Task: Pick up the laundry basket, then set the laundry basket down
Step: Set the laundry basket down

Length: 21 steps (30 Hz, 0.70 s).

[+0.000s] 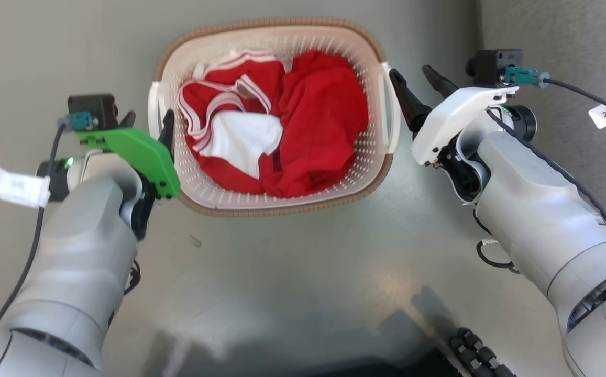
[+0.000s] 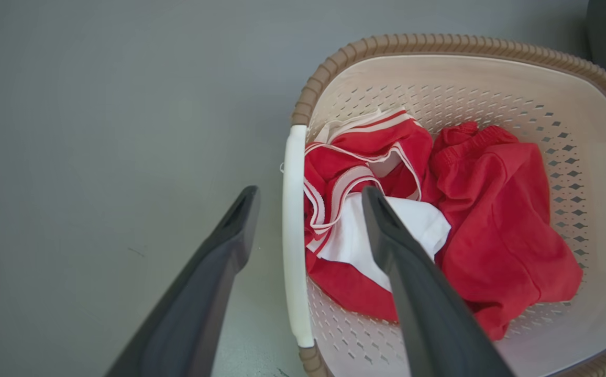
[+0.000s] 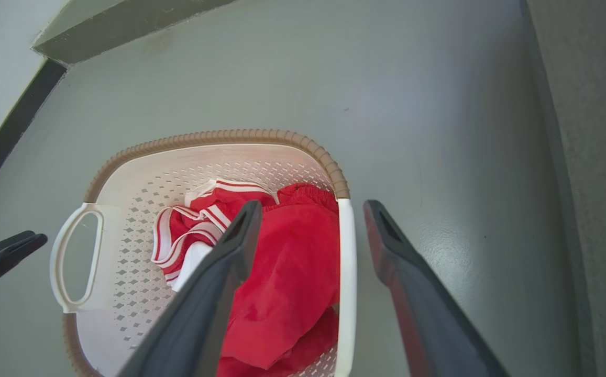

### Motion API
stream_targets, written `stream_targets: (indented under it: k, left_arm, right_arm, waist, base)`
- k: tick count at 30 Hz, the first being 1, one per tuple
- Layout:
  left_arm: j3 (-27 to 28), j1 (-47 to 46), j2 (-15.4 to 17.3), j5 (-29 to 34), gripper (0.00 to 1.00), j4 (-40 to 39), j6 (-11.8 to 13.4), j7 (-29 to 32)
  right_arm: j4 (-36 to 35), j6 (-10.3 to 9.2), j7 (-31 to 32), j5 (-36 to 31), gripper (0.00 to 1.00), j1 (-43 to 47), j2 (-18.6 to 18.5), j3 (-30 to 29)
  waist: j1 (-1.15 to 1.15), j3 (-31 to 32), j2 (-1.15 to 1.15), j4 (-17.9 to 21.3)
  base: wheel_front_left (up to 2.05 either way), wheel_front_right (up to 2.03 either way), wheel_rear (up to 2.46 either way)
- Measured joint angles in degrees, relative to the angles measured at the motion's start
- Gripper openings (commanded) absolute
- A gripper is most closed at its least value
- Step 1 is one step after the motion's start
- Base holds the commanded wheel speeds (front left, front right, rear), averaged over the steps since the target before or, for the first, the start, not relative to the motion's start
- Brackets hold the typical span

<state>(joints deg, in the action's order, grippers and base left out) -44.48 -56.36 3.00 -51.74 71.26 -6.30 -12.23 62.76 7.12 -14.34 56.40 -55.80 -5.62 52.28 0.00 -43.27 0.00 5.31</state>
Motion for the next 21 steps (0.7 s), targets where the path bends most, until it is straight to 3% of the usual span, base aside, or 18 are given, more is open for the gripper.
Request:
stream_targets:
  k: [21]
  left_arm:
    - [2.60, 7.87, 1.45, -0.62, 1.00, -4.79, -0.74, -2.02]
  right_arm:
    - [-8.69, 0.00, -0.01, -7.49, 1.00, 8.81, -3.01, -7.05]
  waist:
    - [0.00, 15.14, 0.00, 1.12]
  base:
    - [0.00, 0.00, 0.00]
